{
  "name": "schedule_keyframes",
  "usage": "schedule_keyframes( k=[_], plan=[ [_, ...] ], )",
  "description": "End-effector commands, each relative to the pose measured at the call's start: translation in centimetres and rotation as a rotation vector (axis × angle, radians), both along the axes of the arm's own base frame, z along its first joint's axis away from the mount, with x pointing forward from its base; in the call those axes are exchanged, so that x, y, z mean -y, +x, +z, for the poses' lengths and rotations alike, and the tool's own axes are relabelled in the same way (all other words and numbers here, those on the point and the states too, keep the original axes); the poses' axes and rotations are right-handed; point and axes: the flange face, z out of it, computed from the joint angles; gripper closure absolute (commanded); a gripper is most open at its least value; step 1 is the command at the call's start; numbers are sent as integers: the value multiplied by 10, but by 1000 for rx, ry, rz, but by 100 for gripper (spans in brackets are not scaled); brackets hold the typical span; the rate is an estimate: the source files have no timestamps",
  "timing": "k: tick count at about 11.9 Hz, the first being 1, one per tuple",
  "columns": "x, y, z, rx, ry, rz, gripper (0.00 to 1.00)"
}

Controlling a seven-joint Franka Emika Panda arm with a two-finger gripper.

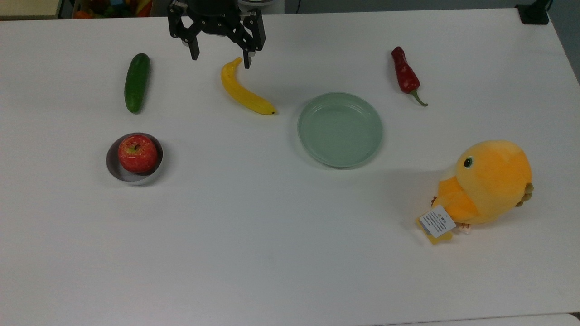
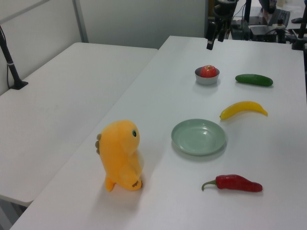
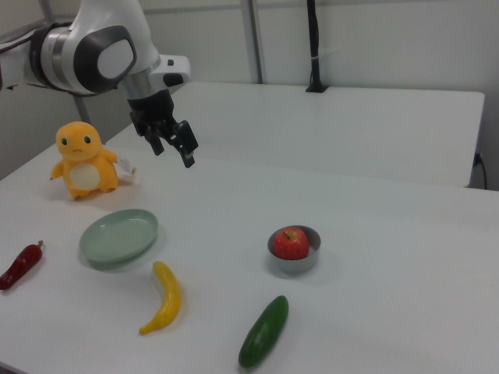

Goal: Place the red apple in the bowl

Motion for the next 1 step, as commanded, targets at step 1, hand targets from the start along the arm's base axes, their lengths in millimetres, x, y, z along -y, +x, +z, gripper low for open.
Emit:
schedule_keyframes(
  k=[1],
  plan=[
    [-3,-6,0,-20,19,17,0]
  ],
)
